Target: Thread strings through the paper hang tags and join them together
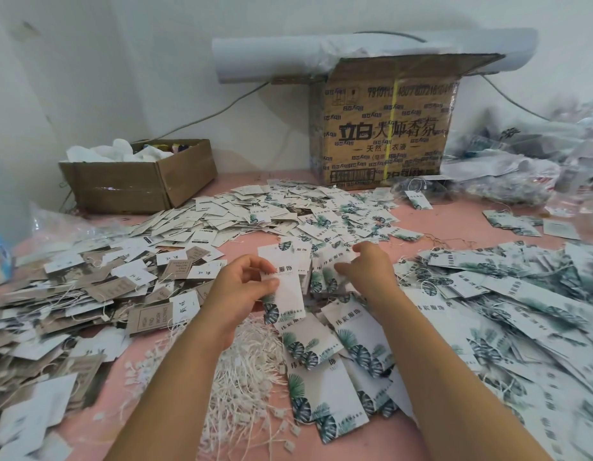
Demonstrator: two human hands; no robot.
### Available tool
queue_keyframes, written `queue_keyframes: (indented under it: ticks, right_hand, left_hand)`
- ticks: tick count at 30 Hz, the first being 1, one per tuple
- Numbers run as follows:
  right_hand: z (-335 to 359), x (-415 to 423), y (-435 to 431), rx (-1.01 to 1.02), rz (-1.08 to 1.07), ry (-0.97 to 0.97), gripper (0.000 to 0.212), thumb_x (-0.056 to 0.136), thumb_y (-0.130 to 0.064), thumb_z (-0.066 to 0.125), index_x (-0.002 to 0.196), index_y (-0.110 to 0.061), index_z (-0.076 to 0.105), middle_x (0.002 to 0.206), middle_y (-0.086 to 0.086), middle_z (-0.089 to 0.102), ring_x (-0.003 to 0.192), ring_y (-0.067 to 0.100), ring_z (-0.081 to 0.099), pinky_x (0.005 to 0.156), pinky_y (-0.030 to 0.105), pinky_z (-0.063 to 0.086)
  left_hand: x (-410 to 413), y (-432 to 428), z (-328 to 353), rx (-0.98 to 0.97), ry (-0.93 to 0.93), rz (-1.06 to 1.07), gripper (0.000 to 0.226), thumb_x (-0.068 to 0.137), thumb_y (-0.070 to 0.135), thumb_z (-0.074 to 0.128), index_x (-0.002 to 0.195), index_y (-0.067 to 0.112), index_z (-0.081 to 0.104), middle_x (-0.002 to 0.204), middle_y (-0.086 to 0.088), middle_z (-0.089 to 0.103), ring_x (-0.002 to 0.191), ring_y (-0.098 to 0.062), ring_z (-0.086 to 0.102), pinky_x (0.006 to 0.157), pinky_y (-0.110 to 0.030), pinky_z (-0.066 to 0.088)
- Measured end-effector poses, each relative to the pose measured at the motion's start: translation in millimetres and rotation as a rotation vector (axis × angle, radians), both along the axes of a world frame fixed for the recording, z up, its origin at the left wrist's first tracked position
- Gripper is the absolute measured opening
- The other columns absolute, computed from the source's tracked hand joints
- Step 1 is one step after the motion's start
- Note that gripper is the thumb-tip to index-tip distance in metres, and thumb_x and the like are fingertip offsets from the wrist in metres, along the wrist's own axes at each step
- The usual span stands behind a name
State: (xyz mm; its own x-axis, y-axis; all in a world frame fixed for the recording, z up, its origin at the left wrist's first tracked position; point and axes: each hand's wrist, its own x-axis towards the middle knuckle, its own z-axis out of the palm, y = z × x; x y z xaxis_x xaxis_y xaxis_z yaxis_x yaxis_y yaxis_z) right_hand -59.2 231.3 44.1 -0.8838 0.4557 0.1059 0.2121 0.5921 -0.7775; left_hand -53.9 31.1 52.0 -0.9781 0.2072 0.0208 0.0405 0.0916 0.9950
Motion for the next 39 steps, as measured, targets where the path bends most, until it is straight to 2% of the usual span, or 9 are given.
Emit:
queue_keyframes:
  ticks: [3,6,10,13,20,24,30,35,39]
  right_hand:
    - [13,2,-2,-0.089,0.008,0.146,0.035,0.086,-0.021,0.064,0.116,-0.005,0.055,0.106,0.009,0.064,0.089,0.021,0.062,0.082,0.039,0.053]
    - [33,9,-9,-0.298,0.159,0.235,0.013,0.085,-0.015,0.066,0.083,-0.009,0.055,0.080,0.003,0.063,0.054,0.003,0.058,0.046,0.017,0.047]
    - [46,20,-25,-0.162,0.451,0.008,0.017,0.082,-0.022,0.069,0.076,-0.013,0.056,0.071,0.003,0.062,0.027,0.000,0.033,0.030,0.013,0.026]
    - [44,20,-36,0.113,0.477,-0.024,0.027,0.083,-0.035,0.066,0.064,-0.018,0.056,0.061,-0.003,0.058,0.034,-0.001,0.038,0.032,0.010,0.028]
    - [47,19,-31,0.156,0.437,0.024,0.031,0.083,-0.040,0.065,0.066,-0.016,0.055,0.056,-0.003,0.056,0.028,-0.003,0.037,0.030,0.010,0.023]
    - [50,22,-35,0.210,0.479,0.033,0.030,0.084,-0.039,0.065,0.064,-0.019,0.055,0.055,-0.007,0.052,0.042,0.001,0.041,0.041,0.017,0.031]
    - [54,22,-44,0.040,0.435,0.178,0.008,0.090,-0.017,0.055,0.084,-0.022,0.052,0.072,-0.008,0.051,0.058,0.004,0.047,0.046,0.016,0.034]
    - [52,25,-58,-0.013,0.534,0.200,0.028,0.087,0.003,0.047,0.080,-0.023,0.054,0.080,-0.001,0.056,0.069,0.014,0.056,0.058,0.024,0.047]
    - [51,24,-58,-0.020,0.514,0.258,0.033,0.085,0.006,0.050,0.073,-0.025,0.053,0.080,0.000,0.058,0.077,0.023,0.061,0.063,0.028,0.047]
  left_hand:
    - [0,0,0,-0.004,0.026,0.039,0.023,0.082,-0.005,0.064,0.086,0.016,0.056,0.085,-0.007,0.065,0.066,-0.014,0.063,0.048,-0.019,0.047]
    - [0,0,0,0.005,0.066,0.093,0.029,0.080,-0.008,0.066,0.087,0.017,0.051,0.091,-0.012,0.064,0.069,-0.017,0.063,0.047,-0.018,0.048]
    - [0,2,4,0.041,0.113,0.111,0.036,0.075,-0.009,0.069,0.086,0.018,0.047,0.090,-0.008,0.065,0.062,-0.013,0.067,0.049,-0.021,0.051]
    - [1,4,5,0.078,0.160,0.084,0.040,0.075,-0.011,0.068,0.087,0.020,0.046,0.093,-0.004,0.067,0.064,-0.013,0.069,0.051,-0.024,0.053]
    - [4,5,10,0.154,0.159,0.023,0.040,0.090,-0.004,0.047,0.079,0.034,0.048,0.089,0.002,0.068,0.064,-0.012,0.065,0.051,-0.028,0.052]
    - [8,6,12,0.025,0.277,0.008,0.019,0.087,0.013,0.063,0.077,0.029,0.060,0.083,0.009,0.064,0.067,-0.006,0.061,0.055,-0.022,0.047]
    - [11,8,13,-0.079,0.275,0.038,0.020,0.088,0.006,0.062,0.082,0.024,0.070,0.093,0.009,0.066,0.074,-0.004,0.065,0.056,-0.013,0.049]
    - [13,10,14,-0.094,0.209,-0.058,0.006,0.087,0.025,0.063,0.089,0.022,0.068,0.093,-0.005,0.066,0.060,0.002,0.063,0.048,-0.012,0.045]
    - [13,7,13,-0.171,0.231,-0.084,0.013,0.083,0.028,0.068,0.090,0.017,0.070,0.075,0.007,0.065,0.047,0.006,0.051,0.046,-0.008,0.037]
